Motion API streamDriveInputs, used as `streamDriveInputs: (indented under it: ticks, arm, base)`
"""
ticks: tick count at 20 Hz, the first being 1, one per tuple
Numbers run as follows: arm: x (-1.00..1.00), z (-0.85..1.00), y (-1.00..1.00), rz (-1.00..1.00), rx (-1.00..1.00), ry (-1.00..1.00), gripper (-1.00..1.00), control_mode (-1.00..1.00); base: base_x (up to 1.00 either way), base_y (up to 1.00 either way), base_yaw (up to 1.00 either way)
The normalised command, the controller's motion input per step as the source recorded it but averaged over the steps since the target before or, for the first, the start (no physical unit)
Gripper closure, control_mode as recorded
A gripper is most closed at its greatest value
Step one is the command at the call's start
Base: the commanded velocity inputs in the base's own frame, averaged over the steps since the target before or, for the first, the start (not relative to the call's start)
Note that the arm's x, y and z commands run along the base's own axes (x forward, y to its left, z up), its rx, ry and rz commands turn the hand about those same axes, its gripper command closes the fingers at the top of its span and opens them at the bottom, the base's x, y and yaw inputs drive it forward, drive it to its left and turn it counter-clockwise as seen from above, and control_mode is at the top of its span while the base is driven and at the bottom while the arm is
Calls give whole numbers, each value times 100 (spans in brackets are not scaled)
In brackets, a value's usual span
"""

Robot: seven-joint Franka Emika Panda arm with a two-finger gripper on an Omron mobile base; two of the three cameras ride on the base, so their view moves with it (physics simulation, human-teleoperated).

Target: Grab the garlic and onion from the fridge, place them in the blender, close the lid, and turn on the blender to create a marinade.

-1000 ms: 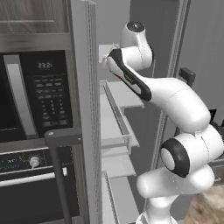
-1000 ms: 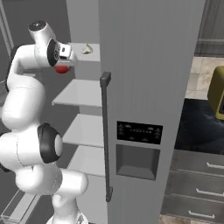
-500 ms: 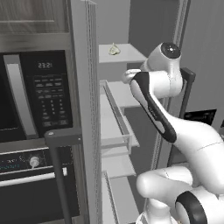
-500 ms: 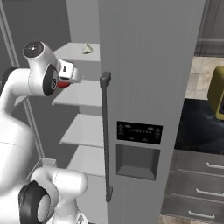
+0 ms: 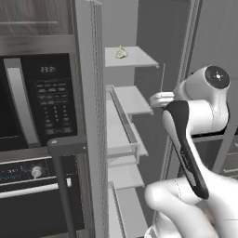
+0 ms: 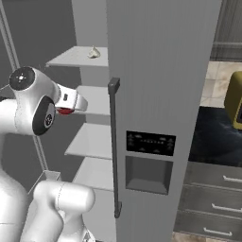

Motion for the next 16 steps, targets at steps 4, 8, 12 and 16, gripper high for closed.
streamDriveInputs:
  ticks: [4,8,12,16]
  arm:
    - [-97,-38,-3,-6,0,8,100,-100]
    - [-52,-45,-1,0,0,19,100,-100]
    - [-21,-21,0,0,1,6,100,100]
    - [0,0,0,0,0,0,100,100]
  base:
    - [0,0,0]
    - [0,0,0]
    - [-25,-3,-3]
    - [-100,-29,-43]
